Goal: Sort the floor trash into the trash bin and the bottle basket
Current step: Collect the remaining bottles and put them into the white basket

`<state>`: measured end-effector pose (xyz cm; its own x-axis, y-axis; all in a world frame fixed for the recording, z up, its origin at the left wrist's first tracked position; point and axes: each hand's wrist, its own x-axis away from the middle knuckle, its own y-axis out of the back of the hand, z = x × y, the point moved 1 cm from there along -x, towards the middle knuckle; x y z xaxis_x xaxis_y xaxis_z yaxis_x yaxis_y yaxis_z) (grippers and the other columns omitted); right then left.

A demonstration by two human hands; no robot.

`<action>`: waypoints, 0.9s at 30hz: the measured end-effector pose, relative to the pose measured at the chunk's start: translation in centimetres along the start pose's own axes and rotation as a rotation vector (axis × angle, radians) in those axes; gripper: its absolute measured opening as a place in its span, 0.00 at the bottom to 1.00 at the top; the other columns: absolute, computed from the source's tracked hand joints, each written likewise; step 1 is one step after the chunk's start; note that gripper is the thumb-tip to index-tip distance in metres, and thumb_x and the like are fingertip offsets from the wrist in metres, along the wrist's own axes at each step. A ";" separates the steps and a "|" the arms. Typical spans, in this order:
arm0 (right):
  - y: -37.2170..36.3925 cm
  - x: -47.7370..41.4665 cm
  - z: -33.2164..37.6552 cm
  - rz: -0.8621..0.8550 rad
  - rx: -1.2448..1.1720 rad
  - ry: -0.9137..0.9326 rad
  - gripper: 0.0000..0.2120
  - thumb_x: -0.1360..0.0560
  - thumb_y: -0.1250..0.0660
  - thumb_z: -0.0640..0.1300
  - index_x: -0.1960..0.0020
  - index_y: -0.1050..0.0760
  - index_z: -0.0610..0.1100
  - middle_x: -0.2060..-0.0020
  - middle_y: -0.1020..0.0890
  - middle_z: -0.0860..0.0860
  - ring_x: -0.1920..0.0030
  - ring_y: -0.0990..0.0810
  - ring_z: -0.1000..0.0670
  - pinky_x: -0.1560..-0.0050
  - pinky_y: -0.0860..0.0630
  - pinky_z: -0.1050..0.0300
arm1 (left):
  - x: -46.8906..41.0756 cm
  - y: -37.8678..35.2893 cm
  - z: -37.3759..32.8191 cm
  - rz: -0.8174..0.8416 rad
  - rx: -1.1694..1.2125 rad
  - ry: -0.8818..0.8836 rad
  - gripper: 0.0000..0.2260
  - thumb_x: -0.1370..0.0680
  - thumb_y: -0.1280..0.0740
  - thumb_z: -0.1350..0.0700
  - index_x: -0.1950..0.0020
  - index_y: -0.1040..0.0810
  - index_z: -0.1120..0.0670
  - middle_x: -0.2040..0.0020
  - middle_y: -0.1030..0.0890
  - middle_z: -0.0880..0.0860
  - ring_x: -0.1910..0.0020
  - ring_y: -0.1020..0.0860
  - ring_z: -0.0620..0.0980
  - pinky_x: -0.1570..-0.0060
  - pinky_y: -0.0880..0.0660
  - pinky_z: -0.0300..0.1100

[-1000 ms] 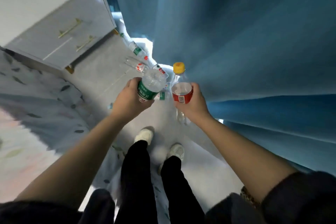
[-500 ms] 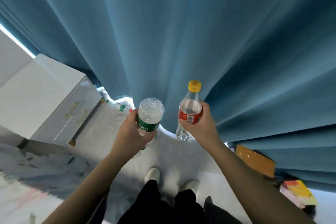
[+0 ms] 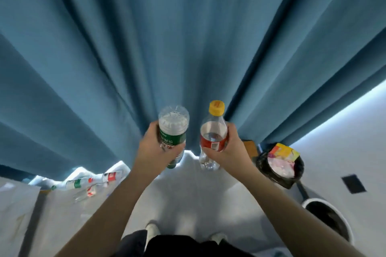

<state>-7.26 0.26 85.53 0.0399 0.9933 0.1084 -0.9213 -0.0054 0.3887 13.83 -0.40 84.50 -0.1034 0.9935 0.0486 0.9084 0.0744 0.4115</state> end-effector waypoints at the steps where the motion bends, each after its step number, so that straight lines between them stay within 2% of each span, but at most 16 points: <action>1: 2.5 0.4 -1.0 -0.045 0.000 -0.007 0.25 0.35 0.22 0.48 0.47 0.34 0.59 0.55 0.20 0.58 0.56 0.20 0.61 0.56 0.23 0.65 | 0.2 -2.5 -1.2 0.026 0.019 -0.018 0.28 0.36 0.21 0.52 0.44 0.32 0.40 0.53 0.22 0.36 0.56 0.24 0.28 0.65 0.30 0.23; 4: 9.9 1.9 -4.1 -0.154 -0.004 -0.038 0.25 0.35 0.23 0.48 0.46 0.33 0.55 0.57 0.20 0.58 0.58 0.21 0.63 0.60 0.27 0.69 | 0.9 -9.5 -4.8 0.084 0.059 -0.051 0.27 0.37 0.21 0.51 0.47 0.32 0.38 0.53 0.22 0.36 0.55 0.23 0.30 0.63 0.30 0.25; 7: 16.4 3.6 -6.7 -0.273 -0.008 -0.052 0.27 0.35 0.22 0.44 0.44 0.34 0.52 0.57 0.22 0.58 0.59 0.22 0.66 0.62 0.29 0.73 | 1.8 -15.6 -8.0 0.192 0.031 -0.131 0.27 0.38 0.21 0.49 0.47 0.33 0.39 0.53 0.22 0.35 0.54 0.23 0.32 0.59 0.30 0.29; 9: 19.8 4.8 -8.1 -0.343 -0.013 -0.067 0.27 0.35 0.22 0.43 0.44 0.34 0.52 0.56 0.22 0.57 0.58 0.22 0.65 0.62 0.29 0.72 | 2.5 -19.0 -9.8 0.293 0.017 -0.174 0.27 0.38 0.21 0.48 0.46 0.33 0.39 0.51 0.21 0.37 0.52 0.22 0.34 0.56 0.26 0.31; 11: 22.7 5.9 -9.7 -0.427 -0.040 -0.081 0.27 0.34 0.22 0.44 0.43 0.34 0.52 0.54 0.21 0.55 0.56 0.20 0.61 0.60 0.26 0.69 | 3.0 -22.4 -11.2 0.386 0.043 -0.192 0.28 0.38 0.21 0.48 0.44 0.32 0.41 0.47 0.20 0.42 0.49 0.21 0.39 0.50 0.23 0.40; 12: 24.0 6.5 -10.6 -0.471 -0.062 -0.089 0.27 0.34 0.22 0.44 0.43 0.34 0.52 0.53 0.20 0.53 0.55 0.20 0.59 0.58 0.25 0.66 | 3.3 -24.0 -11.9 0.422 0.040 -0.209 0.28 0.39 0.22 0.47 0.44 0.32 0.40 0.47 0.20 0.42 0.48 0.21 0.40 0.50 0.23 0.41; 14: 26.3 7.8 -12.3 -0.543 -0.109 -0.118 0.27 0.34 0.22 0.44 0.43 0.34 0.53 0.52 0.20 0.52 0.54 0.19 0.56 0.54 0.22 0.60 | 4.0 -27.2 -13.3 0.495 0.006 -0.258 0.28 0.39 0.23 0.45 0.45 0.32 0.36 0.48 0.21 0.40 0.50 0.22 0.36 0.52 0.25 0.35; 17: 29.3 9.8 -15.4 -0.643 -0.200 -0.192 0.26 0.35 0.22 0.44 0.44 0.33 0.53 0.52 0.19 0.53 0.53 0.18 0.55 0.53 0.21 0.55 | 4.6 -32.1 -14.6 0.633 -0.027 -0.301 0.28 0.37 0.21 0.51 0.45 0.32 0.36 0.48 0.21 0.38 0.51 0.23 0.31 0.56 0.29 0.25; 18: 30.2 10.4 -16.5 -0.675 -0.220 -0.222 0.26 0.35 0.22 0.45 0.44 0.33 0.53 0.52 0.19 0.53 0.53 0.18 0.54 0.52 0.21 0.55 | 4.6 -33.7 -14.9 0.672 -0.039 -0.305 0.28 0.37 0.21 0.52 0.46 0.32 0.38 0.48 0.21 0.39 0.50 0.23 0.33 0.55 0.29 0.25; 21: 33.0 11.9 -20.1 -0.778 -0.220 -0.305 0.27 0.36 0.22 0.47 0.45 0.33 0.55 0.53 0.19 0.55 0.54 0.19 0.56 0.55 0.22 0.60 | 4.5 -39.2 -16.0 0.806 -0.062 -0.302 0.27 0.36 0.21 0.52 0.46 0.32 0.37 0.47 0.21 0.40 0.47 0.23 0.39 0.49 0.26 0.34; 23: 35.1 12.4 -22.5 -0.836 -0.200 -0.356 0.28 0.36 0.22 0.44 0.43 0.34 0.54 0.53 0.20 0.55 0.54 0.19 0.57 0.57 0.25 0.64 | 4.2 -43.2 -16.4 0.889 -0.062 -0.298 0.28 0.36 0.21 0.53 0.47 0.32 0.33 0.48 0.22 0.36 0.48 0.24 0.33 0.51 0.27 0.29; 25: 37.1 12.8 -25.0 -0.900 -0.183 -0.413 0.28 0.36 0.22 0.43 0.44 0.35 0.55 0.54 0.21 0.58 0.55 0.20 0.60 0.57 0.26 0.63 | 3.7 -47.5 -16.8 0.993 -0.055 -0.287 0.31 0.36 0.21 0.55 0.46 0.33 0.31 0.49 0.23 0.32 0.49 0.25 0.28 0.53 0.29 0.22; 27: 39.3 13.0 -27.5 -0.970 -0.185 -0.481 0.27 0.36 0.21 0.42 0.45 0.33 0.53 0.56 0.20 0.58 0.56 0.20 0.58 0.56 0.25 0.58 | 3.3 -52.2 -17.3 1.130 -0.078 -0.249 0.32 0.36 0.21 0.57 0.42 0.33 0.34 0.44 0.23 0.35 0.45 0.25 0.30 0.46 0.27 0.28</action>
<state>-53.55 16.16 77.04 0.8885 0.4167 0.1921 -0.4588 0.8112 0.3627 -40.93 -2.55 78.92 0.8412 0.4808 0.2473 0.4040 -0.8630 0.3034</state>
